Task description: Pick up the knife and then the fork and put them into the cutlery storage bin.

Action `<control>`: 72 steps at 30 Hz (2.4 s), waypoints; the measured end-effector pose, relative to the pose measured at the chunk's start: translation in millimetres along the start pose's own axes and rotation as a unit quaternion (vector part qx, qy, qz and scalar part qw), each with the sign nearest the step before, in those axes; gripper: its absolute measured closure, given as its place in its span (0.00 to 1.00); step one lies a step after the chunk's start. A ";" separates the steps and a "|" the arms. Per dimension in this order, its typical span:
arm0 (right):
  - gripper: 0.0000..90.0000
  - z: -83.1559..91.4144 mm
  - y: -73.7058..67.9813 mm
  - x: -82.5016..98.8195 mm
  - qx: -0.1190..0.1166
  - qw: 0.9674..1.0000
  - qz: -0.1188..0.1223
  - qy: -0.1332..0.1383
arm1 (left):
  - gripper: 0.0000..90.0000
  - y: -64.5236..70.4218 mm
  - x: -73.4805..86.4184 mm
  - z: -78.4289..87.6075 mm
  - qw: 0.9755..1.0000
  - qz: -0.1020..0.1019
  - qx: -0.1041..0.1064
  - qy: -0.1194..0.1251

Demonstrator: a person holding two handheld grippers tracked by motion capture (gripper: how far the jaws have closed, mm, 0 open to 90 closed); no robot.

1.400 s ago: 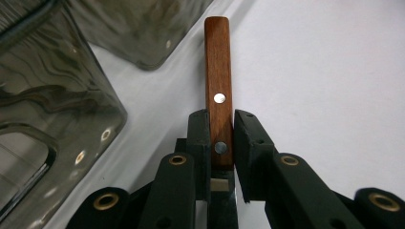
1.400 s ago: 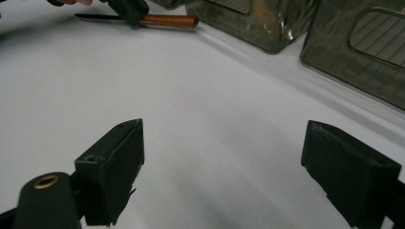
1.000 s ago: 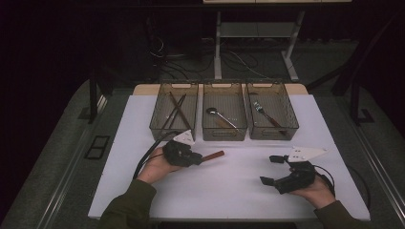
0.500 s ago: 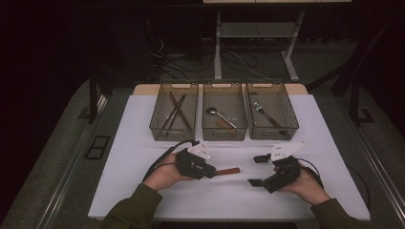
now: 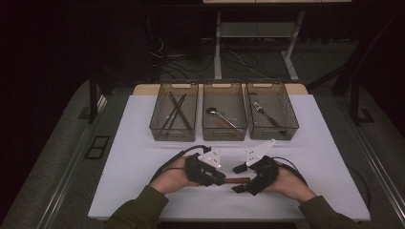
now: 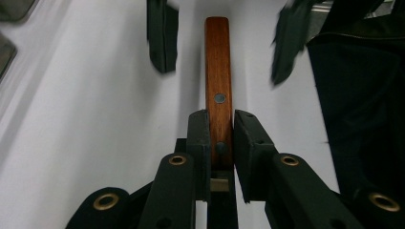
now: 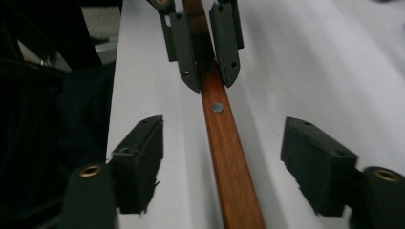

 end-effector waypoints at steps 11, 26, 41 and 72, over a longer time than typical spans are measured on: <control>0.81 -11.9 -1.7 -7.3 -0.020 0.999 0.030 -0.032 | 0.85 4.2 -1.5 -1.1 1.000 -0.005 0.008 -0.004; 0.84 -9.3 -3.2 -7.5 -0.023 0.999 0.035 -0.025 | 0.66 2.2 0.7 -1.3 1.000 -0.001 -0.003 0.010; 0.84 14.6 24.4 17.0 0.051 0.997 -0.041 -0.037 | 0.35 -10.3 49.7 36.1 0.983 0.132 -0.090 0.091; 0.84 99.2 69.6 32.1 0.106 0.978 -0.160 0.076 | 0.00 4.1 117.9 37.1 0.939 0.270 -0.173 0.125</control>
Point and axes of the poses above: each handheld gripper's, and its own axes: z roughly backward along the jaws, x roughly out of its underside, y roughly to its right, the point moved 3 cm from there along -z, roughly forward along the jaws, and after that the axes turned 11 degrees about -y, right-handed, at the moved point
